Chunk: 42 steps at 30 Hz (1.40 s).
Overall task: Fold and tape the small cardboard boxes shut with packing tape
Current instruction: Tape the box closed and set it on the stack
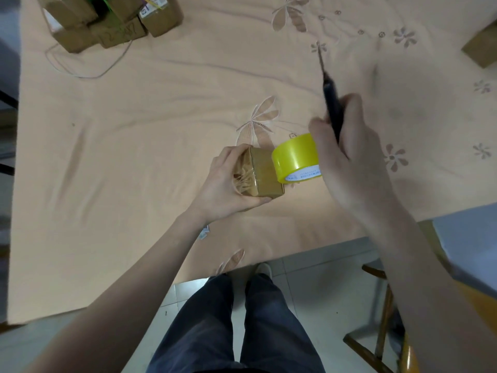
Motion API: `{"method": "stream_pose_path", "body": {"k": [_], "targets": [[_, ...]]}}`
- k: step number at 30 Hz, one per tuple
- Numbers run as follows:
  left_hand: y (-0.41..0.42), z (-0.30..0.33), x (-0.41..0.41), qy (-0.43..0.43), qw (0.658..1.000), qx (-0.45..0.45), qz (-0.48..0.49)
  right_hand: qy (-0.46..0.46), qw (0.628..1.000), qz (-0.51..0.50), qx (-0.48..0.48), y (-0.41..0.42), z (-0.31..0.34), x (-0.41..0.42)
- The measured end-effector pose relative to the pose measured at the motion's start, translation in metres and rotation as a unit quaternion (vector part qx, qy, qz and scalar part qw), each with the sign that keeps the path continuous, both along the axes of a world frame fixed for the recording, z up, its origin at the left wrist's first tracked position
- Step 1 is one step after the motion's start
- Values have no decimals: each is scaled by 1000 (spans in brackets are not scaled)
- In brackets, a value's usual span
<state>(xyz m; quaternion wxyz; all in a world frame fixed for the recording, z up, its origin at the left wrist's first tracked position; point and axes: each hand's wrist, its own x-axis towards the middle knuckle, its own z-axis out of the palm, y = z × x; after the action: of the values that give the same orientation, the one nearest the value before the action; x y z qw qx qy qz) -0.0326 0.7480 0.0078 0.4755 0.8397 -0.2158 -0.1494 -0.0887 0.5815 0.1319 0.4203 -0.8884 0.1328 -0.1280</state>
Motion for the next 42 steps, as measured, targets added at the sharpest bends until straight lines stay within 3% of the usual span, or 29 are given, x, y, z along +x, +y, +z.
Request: {"method": "stream_pose_path", "body": {"k": [2,4,13,30,38,42], "targets": [[-2,-1,-3,-19,1000,5,11,57,998,14,37,15,-4,-19],[-5,1,-6,-36,999,9,19,101,994,50,4,30,-16,-37],[-14,2,-12,-51,995,11,83,161,985,61,-21,39,-44,-39],[-19,-7,-3,-103,987,52,110,175,975,86,-105,26,-47,-6],[-9,-6,19,-84,981,48,171,177,966,102,-160,14,-60,-4],[-6,-4,33,-90,980,102,143,162,977,98,-103,7,-70,-3]]}}
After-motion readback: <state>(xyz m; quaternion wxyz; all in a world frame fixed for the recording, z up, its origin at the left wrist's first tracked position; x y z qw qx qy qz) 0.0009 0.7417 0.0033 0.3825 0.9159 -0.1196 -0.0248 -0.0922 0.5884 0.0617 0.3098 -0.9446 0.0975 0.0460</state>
